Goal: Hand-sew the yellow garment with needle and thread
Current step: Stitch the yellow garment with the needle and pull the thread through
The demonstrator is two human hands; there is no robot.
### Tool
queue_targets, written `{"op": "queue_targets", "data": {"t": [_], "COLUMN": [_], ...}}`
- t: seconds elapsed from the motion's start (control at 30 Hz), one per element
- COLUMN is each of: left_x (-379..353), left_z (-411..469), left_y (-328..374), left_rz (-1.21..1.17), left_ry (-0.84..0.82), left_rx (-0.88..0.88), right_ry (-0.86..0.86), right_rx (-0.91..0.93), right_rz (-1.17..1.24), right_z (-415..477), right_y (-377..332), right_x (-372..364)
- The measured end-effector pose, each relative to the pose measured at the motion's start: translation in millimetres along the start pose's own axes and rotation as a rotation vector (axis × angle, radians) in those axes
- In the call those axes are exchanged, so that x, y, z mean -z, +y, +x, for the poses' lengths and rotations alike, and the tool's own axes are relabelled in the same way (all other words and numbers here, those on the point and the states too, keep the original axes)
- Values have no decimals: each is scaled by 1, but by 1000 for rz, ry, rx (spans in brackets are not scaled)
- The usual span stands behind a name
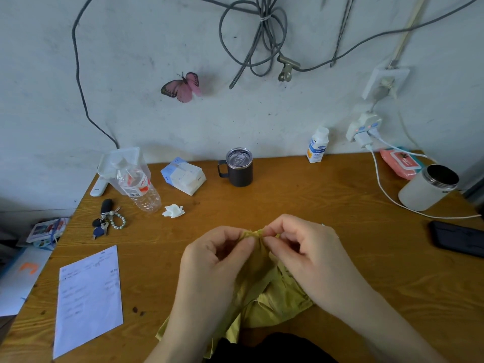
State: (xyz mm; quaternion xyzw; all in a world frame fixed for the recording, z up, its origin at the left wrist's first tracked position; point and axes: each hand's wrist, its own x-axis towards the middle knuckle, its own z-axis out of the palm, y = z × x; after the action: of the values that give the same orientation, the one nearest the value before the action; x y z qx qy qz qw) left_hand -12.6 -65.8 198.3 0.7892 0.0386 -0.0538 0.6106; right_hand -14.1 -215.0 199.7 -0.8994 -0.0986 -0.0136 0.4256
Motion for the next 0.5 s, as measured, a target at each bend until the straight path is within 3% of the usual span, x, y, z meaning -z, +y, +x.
{"op": "queue_targets", "data": {"t": [0.2, 0.37, 0.5], "left_x": [3, 8, 10], "left_z": [2, 7, 10], "left_y": [5, 5, 5], "left_rz": [-298, -505, -566], "left_ry": [-79, -238, -313], "left_rx": [120, 287, 331], "right_ry": [-144, -274, -314], "right_rx": [-110, -172, -194], "right_rz": [290, 537, 663], "right_z": [3, 7, 7], "right_y": [9, 14, 16], "right_x": [12, 19, 20]}}
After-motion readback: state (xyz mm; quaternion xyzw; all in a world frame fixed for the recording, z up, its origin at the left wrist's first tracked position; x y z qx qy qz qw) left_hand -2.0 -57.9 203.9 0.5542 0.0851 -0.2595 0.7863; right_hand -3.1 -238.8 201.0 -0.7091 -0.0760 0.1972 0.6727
